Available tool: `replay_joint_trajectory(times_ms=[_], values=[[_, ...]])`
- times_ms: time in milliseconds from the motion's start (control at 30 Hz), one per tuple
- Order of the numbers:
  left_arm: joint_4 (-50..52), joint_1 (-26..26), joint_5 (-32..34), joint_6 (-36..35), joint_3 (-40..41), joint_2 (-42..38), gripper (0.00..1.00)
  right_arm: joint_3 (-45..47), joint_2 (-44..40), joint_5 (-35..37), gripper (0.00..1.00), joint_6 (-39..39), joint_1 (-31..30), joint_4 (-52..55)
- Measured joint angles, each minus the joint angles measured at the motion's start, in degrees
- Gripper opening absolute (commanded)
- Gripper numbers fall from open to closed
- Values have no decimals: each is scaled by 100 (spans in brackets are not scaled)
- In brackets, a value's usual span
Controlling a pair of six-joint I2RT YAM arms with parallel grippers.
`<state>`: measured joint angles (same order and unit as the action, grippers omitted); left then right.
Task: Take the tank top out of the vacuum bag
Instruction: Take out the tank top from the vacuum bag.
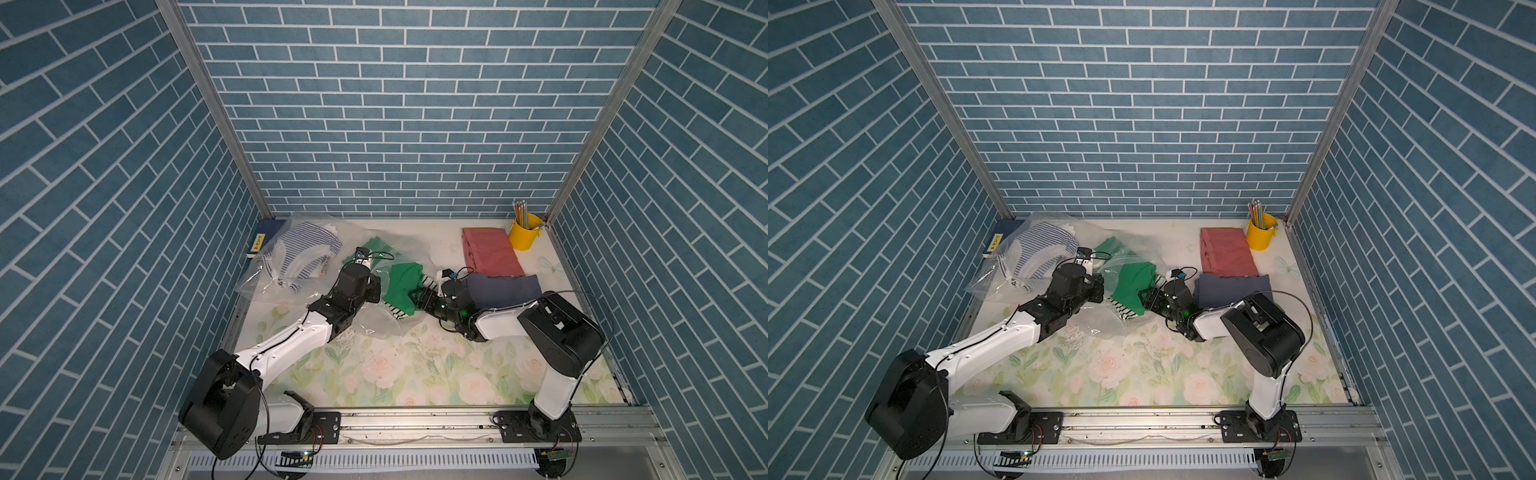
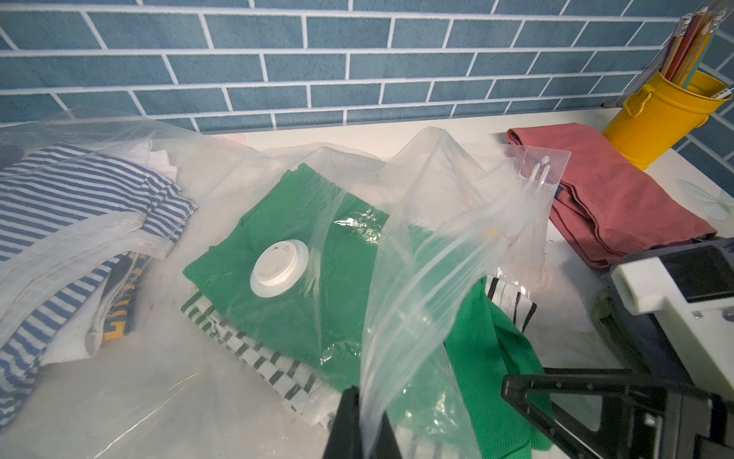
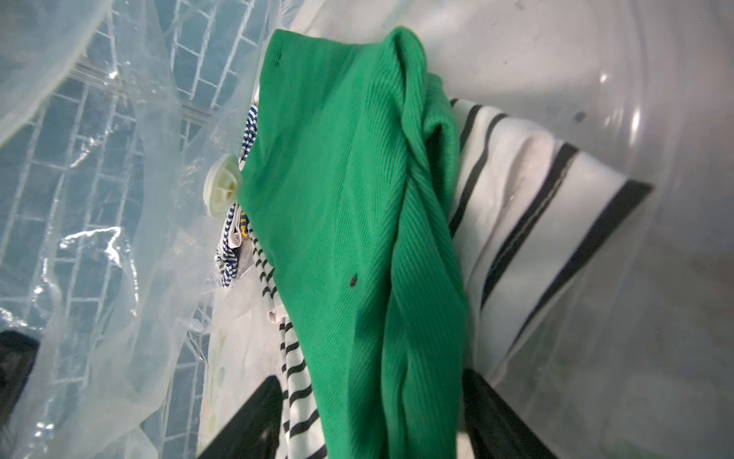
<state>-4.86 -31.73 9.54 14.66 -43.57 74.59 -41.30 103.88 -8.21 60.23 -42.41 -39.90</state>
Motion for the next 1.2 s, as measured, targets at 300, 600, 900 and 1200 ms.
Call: replay_joint_trajectory(times_ms=[300,600,900,1200], values=[[-9,0,-20,0,0,0,0,-544,376,-472,0,122,4,-313],[-7,11,-22,0,0,0,0,-616,374,-361,51,2,15,-127],[-11,11,-22,0,0,0,0,-363,385,-254,60,157,72,-48],[-11,22,-22,0,0,0,0,-831,820,-509,63,149,103,-59]])
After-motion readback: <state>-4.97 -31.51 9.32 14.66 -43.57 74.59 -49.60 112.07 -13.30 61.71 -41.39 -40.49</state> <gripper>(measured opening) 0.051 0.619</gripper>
